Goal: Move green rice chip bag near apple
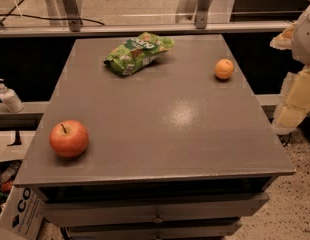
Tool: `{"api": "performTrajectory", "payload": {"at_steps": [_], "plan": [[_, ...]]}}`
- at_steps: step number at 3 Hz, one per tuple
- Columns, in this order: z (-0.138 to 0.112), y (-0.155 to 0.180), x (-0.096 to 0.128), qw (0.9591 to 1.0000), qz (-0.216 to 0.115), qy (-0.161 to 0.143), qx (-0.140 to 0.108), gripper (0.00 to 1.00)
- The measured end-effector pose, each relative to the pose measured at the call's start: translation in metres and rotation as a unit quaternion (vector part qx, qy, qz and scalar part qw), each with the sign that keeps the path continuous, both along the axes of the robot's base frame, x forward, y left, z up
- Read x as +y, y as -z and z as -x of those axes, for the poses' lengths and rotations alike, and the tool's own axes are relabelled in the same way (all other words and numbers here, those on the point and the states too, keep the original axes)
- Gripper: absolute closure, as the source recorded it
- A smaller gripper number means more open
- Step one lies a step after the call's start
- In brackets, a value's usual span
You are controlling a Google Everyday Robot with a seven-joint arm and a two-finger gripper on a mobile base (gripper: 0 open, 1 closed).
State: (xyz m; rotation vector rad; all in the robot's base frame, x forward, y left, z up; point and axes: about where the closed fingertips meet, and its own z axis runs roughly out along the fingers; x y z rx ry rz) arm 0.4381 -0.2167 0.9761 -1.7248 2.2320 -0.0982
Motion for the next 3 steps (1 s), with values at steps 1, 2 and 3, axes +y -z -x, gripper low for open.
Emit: {"api": "performTrajectory", "payload": {"at_steps": [1,2,3], "plan": [[0.000,0.000,0.000,1.0000,0.000,0.000,0.000,0.00],[-0.017,0.006,0.016,0.9998,-0.004,-0.012,-0.017,0.00],[-0.054,0.018,0.051,0.9978,-0.021,-0.045,-0.043,0.00]]}}
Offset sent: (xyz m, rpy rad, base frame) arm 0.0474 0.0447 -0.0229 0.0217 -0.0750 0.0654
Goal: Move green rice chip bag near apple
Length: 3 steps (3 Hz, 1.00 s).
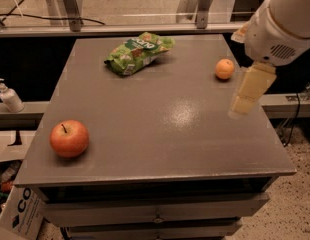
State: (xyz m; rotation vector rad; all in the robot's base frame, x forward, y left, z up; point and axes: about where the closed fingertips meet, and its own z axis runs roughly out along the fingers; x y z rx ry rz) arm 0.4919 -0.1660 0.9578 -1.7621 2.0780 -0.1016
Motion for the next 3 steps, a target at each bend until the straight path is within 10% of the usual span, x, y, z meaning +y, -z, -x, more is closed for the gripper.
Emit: {"api": "performTrajectory", "payload": {"at_steps": [3], "plan": [[-0.138,0.022,0.071,0.9874,-0.141,-0.071,0.015,0.00]]}}
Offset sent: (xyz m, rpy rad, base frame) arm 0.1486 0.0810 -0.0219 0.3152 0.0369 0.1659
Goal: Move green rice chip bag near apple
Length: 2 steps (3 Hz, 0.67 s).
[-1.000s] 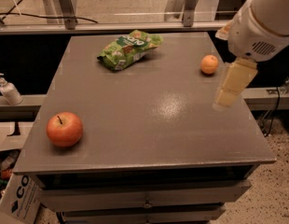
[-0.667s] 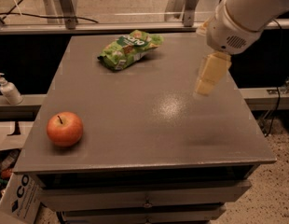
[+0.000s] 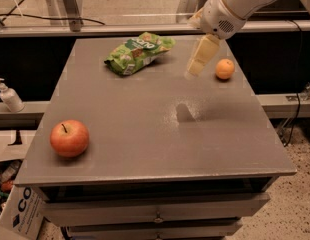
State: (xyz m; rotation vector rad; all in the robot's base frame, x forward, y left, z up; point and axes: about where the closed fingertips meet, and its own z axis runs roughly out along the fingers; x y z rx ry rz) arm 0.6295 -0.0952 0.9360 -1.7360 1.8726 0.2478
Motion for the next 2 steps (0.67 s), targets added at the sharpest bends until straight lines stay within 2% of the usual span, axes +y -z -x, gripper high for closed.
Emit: {"api": "performTrajectory", "payload": {"at_steps": [1,2], "plan": [[0.0004,0.0013,0.0006,1.0000,0.001,-0.001,0.001,0.00],[-0.0031,0.0055,0.0015,0.9996,-0.028,0.002,0.003,0.00]]}}
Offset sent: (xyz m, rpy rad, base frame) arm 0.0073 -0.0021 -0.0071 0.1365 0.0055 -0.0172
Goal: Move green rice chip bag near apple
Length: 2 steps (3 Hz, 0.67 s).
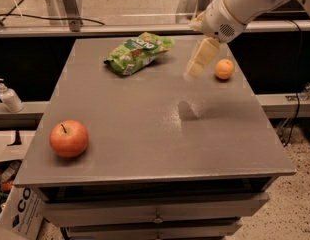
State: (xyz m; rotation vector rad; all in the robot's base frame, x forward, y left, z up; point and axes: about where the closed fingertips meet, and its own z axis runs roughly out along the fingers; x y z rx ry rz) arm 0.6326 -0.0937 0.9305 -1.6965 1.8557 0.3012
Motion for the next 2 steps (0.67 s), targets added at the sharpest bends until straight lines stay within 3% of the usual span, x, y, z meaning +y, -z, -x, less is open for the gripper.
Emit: {"api": "performTrajectory", "payload": {"at_steps": [1,2], "plan": [[-0.024,0.009,0.010,0.9980,-0.059,0.016,-0.016,0.00],[-0.071,0.008,0.027,0.9925,-0.105,0.032,-0.054,0.00]]}}
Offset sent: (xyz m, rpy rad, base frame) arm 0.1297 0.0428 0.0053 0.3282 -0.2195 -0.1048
